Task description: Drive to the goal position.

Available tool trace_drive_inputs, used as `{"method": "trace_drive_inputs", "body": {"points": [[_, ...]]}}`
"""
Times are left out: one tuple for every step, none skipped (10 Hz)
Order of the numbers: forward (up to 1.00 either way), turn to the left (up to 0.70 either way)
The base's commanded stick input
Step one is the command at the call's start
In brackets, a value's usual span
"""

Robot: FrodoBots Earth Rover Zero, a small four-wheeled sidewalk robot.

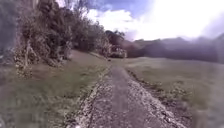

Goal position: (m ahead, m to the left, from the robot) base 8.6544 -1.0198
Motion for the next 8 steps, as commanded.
{"method": "trace_drive_inputs", "body": {"points": [[0.85, 0.0], [0.85, 0.0], [0.85, 0.0], [0.85, 0.0], [0.85, 0.0], [0.85, 0.0], [0.85, 0.0], [0.85, -0.27]]}}
